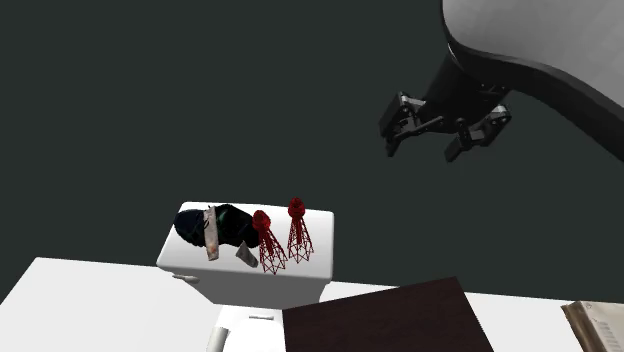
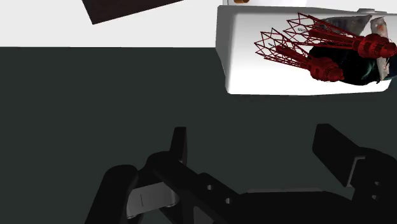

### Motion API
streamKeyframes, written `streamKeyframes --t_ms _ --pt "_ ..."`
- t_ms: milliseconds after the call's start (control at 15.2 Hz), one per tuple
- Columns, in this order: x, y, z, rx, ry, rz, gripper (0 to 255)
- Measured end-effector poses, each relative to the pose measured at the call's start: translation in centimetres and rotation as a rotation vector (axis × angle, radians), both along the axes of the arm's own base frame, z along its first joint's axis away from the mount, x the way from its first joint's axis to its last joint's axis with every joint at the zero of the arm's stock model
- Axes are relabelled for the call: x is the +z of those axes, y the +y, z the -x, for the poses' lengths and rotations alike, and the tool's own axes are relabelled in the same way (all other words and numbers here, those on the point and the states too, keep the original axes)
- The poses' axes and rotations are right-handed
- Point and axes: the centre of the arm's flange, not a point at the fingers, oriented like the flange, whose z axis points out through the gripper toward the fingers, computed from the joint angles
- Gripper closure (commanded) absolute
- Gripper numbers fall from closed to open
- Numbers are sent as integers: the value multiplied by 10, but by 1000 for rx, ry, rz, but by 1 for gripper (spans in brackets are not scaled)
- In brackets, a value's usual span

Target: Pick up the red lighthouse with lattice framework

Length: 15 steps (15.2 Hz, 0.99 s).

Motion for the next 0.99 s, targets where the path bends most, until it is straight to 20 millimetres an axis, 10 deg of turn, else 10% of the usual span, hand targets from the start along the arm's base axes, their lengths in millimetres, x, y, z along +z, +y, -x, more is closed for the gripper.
streamKeyframes --t_ms 990 --pt "-72 163 -82 402 160 144 0"
